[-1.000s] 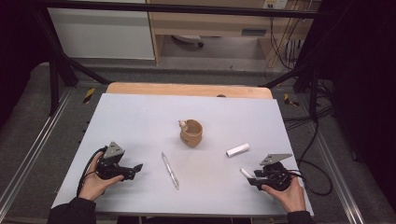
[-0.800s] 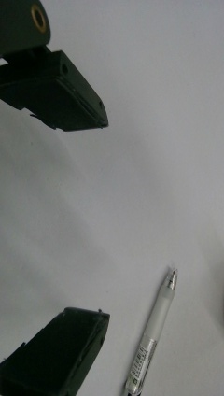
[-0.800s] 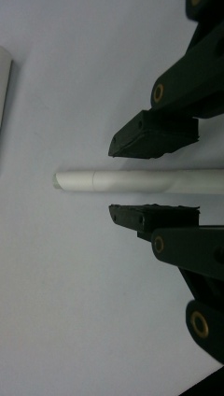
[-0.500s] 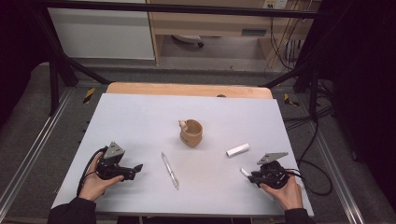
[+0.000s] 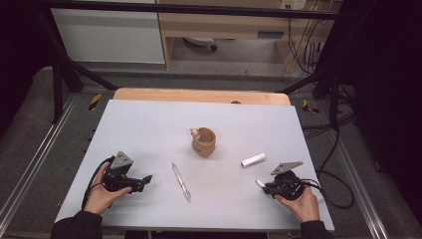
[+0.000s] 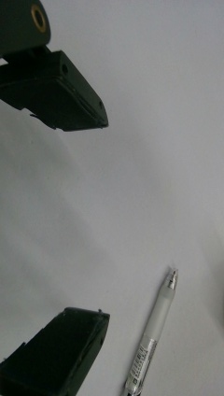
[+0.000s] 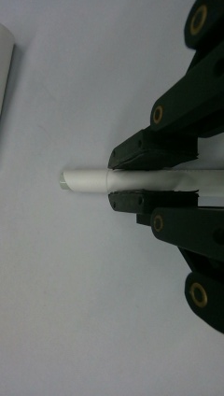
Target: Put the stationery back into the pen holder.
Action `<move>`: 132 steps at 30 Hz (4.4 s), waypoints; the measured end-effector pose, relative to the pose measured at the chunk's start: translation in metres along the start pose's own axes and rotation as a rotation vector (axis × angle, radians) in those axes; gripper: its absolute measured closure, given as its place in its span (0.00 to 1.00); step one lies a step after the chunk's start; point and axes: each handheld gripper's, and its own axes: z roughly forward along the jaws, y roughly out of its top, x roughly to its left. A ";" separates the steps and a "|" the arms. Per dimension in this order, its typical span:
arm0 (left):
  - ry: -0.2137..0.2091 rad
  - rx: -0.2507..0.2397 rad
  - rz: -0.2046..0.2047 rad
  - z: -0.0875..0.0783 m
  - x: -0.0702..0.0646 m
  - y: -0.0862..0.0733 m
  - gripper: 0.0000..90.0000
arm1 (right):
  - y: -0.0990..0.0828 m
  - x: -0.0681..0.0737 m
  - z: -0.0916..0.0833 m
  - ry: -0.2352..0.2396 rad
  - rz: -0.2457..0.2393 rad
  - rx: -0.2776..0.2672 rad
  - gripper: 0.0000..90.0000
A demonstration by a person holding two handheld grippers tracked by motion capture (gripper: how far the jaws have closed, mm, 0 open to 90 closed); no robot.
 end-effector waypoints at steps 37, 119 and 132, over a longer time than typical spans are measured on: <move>0.000 0.003 -0.002 0.000 0.001 0.000 0.07 | 0.014 0.001 -0.016 0.025 -0.006 -0.058 0.88; -0.018 -0.003 -0.008 0.001 0.002 -0.001 0.07 | 0.215 0.032 0.026 0.033 0.103 -0.836 0.88; -0.020 -0.005 -0.012 0.000 0.004 -0.001 0.07 | 0.230 0.035 0.062 0.048 0.102 -0.784 0.88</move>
